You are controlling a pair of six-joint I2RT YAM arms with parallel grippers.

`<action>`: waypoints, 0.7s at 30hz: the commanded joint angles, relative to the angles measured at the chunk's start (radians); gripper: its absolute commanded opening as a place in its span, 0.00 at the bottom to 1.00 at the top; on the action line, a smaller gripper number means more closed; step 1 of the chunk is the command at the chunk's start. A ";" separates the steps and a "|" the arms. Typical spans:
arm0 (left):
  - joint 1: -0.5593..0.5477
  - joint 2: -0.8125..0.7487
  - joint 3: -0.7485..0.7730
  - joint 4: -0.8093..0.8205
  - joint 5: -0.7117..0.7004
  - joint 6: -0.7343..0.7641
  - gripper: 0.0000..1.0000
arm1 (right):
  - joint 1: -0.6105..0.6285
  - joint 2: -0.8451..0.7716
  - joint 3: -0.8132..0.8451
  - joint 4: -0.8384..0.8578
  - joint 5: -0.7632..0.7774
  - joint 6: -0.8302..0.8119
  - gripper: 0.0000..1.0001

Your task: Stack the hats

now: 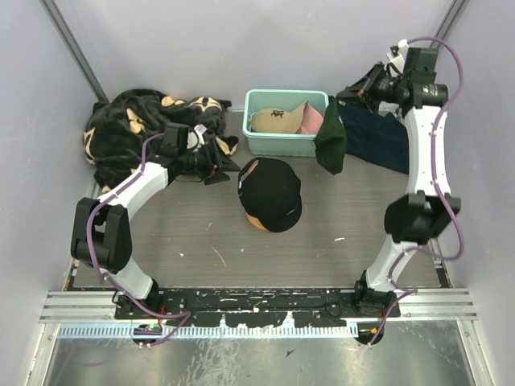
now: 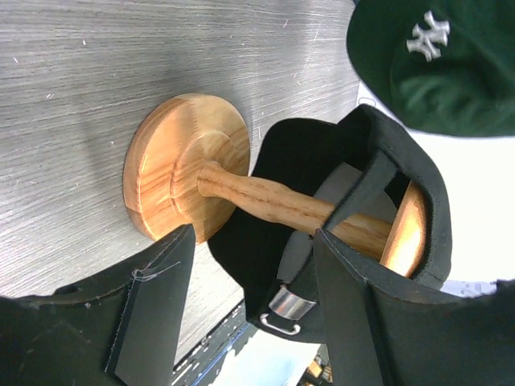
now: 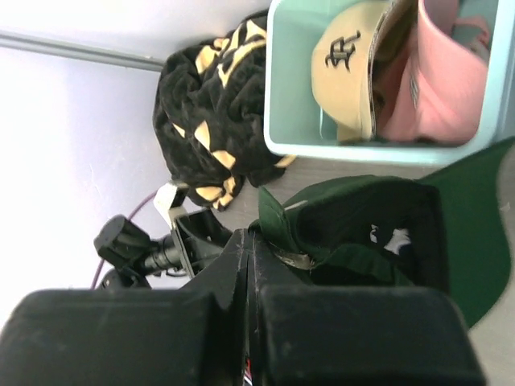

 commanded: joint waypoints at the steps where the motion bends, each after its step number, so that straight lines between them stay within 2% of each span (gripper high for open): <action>1: 0.014 0.004 0.036 0.025 0.025 -0.005 0.68 | 0.026 0.216 0.325 0.051 -0.110 0.041 0.01; 3: 0.022 -0.005 0.044 0.011 0.024 0.003 0.68 | 0.037 0.343 0.529 0.072 -0.133 0.114 0.01; 5: 0.039 -0.026 0.045 -0.001 0.017 0.012 0.69 | 0.044 0.380 0.582 0.142 -0.150 0.192 0.01; 10: 0.082 -0.090 0.015 -0.013 -0.019 0.036 0.76 | 0.051 0.279 0.369 0.402 -0.187 0.319 0.01; 15: 0.140 -0.126 -0.024 -0.008 -0.017 0.028 0.77 | 0.058 0.267 0.415 0.434 -0.202 0.361 0.01; 18: 0.177 -0.175 0.014 -0.009 -0.027 0.018 0.76 | 0.068 0.239 0.412 0.548 -0.212 0.454 0.01; 21: 0.181 -0.201 0.119 -0.004 -0.037 0.002 0.77 | 0.089 0.208 0.366 0.712 -0.244 0.582 0.01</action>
